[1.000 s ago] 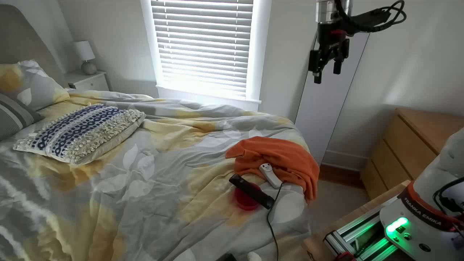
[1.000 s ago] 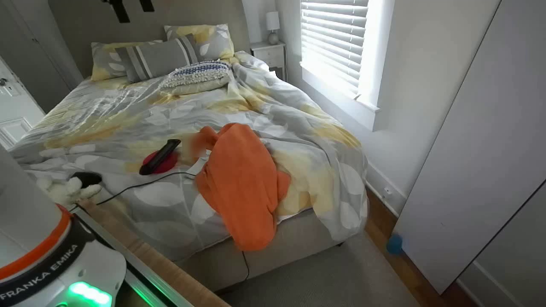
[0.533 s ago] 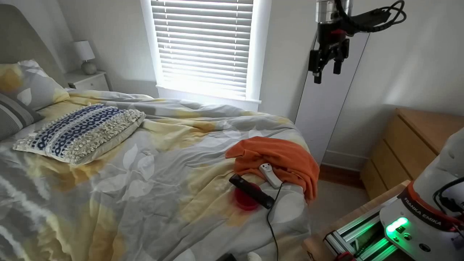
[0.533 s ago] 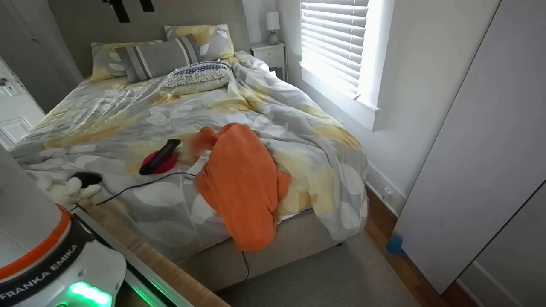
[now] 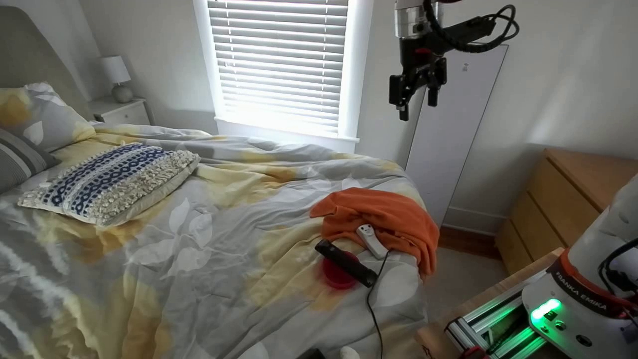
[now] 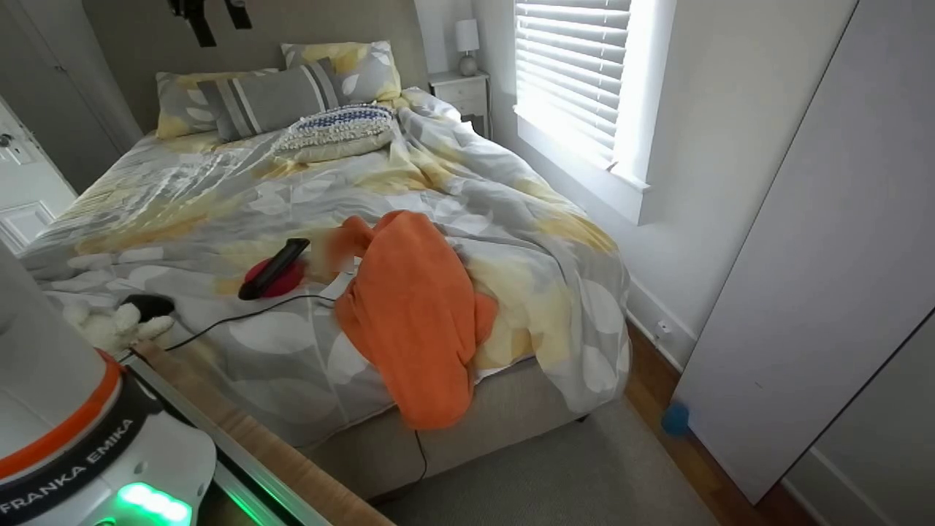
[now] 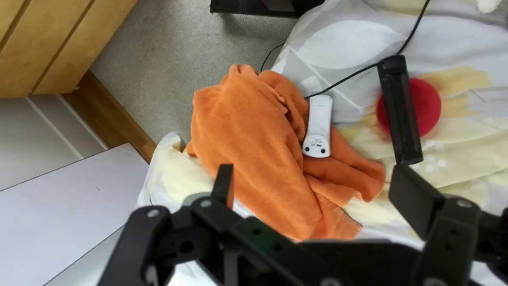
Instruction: Put the white remote control on top of the orange towel
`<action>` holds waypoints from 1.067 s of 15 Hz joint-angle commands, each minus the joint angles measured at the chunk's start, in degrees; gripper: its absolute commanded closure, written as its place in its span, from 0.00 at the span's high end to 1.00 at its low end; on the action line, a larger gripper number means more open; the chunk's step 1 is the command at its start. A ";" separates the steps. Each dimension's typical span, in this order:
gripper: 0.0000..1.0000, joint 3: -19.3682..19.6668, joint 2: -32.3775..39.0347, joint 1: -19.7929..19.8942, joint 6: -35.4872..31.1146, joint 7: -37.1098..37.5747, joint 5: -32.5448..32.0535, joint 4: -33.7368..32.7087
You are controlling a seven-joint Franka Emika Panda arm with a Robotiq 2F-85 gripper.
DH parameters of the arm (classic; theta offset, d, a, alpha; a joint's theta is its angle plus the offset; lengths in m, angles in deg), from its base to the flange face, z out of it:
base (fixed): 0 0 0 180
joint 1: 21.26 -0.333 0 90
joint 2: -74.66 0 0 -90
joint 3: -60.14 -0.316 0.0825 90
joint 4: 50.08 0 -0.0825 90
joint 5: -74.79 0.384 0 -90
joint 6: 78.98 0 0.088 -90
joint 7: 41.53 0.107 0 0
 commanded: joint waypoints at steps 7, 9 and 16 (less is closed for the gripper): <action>1.00 3.73 19.90 -3.59 -5.86 10.51 2.17 -4.94; 1.00 4.83 22.42 -4.59 -9.56 11.06 3.31 -3.61; 1.00 7.58 26.00 -5.70 -31.78 5.30 8.23 7.76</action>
